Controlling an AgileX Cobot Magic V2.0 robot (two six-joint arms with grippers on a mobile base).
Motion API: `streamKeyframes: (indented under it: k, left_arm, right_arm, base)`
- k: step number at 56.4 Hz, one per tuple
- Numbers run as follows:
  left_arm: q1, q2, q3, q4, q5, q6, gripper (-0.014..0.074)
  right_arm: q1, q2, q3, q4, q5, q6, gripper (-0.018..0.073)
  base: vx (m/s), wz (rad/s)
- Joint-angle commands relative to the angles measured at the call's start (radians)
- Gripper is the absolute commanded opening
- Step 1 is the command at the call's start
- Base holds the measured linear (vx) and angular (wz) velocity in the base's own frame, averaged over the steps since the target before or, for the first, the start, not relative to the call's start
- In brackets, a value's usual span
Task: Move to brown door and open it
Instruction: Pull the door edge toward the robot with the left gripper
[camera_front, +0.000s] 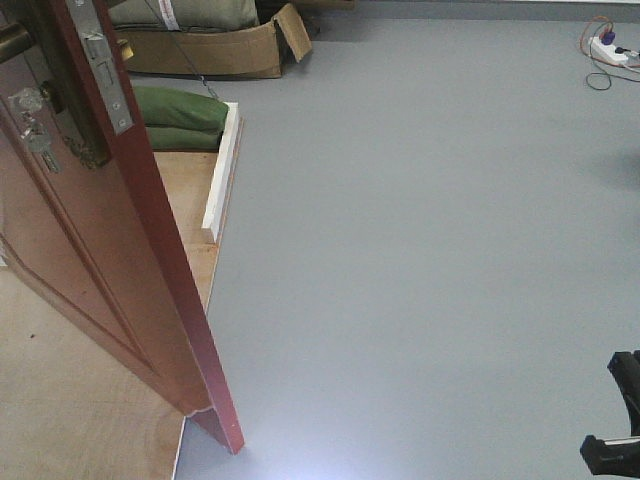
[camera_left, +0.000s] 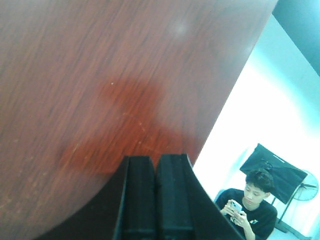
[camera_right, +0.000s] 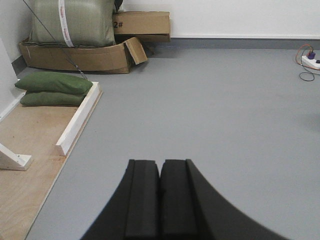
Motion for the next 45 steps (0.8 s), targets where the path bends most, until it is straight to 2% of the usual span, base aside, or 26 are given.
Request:
streamKeyframes:
  k: [1, 14, 23, 34, 45]
  left_arm:
    - [-0.002, 0.01, -0.025, -0.042, -0.029, 0.002, 0.0067]
    - [-0.002, 0.06, -0.025, 0.047, -0.028, 0.0, 0.0067]
    - [-0.002, 0.087, -0.025, 0.057, -0.03, 0.003, 0.0067]
    - [-0.002, 0.122, -0.025, 0.054, -0.04, 0.1, 0.0067]
    - [-0.002, 0.158, -0.025, 0.055, -0.045, 0.13, 0.0067]
  right_arm:
    - [0.002, -0.006, 0.004, -0.003, -0.078, -0.006, 0.0]
    - [0.002, -0.006, 0.004, -0.003, -0.078, -0.006, 0.0]
    - [0.002, -0.006, 0.004, -0.003, -0.078, -0.006, 0.0]
    - [0.002, -0.006, 0.004, -0.003, -0.078, -0.006, 0.0]
    - [0.002, -0.006, 0.004, -0.003, -0.078, -0.006, 0.0]
  base:
    - [0.0, 0.0]
    - [0.0, 0.0]
    - [0.0, 0.0]
    - [0.0, 0.0]
    - [0.0, 0.0]
